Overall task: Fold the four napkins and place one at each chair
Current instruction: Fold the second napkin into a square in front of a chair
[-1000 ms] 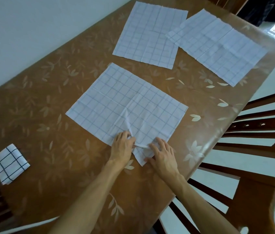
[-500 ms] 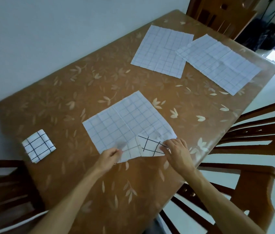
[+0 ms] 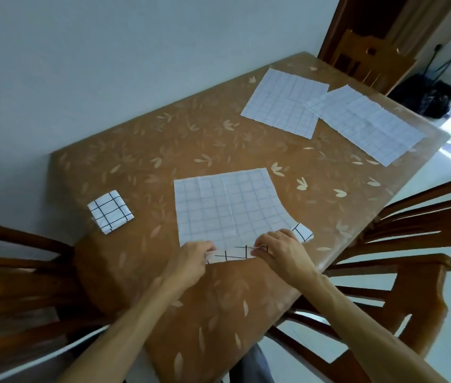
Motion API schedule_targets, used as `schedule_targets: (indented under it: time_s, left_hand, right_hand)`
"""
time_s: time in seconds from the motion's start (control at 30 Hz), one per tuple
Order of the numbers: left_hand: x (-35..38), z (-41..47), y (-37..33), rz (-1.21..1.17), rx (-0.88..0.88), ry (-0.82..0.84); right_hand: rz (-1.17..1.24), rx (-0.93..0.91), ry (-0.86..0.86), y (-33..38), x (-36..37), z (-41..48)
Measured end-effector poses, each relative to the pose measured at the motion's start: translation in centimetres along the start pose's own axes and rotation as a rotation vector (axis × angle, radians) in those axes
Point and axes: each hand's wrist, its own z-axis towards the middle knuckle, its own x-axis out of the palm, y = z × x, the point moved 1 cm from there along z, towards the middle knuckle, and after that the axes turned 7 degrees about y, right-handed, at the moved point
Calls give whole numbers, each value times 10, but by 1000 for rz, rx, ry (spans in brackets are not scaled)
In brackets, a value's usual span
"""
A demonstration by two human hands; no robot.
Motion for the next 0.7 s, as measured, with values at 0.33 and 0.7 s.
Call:
schedule_targets:
  time_s: [0.33,0.7]
  left_hand:
    - [-50,-9,54,-327,-52,131]
    - [-85,107,87,-295,-308,-169]
  right_hand:
    - [-17,251,493,-38,-37,16]
    - [341,461,371,-98,-16,149]
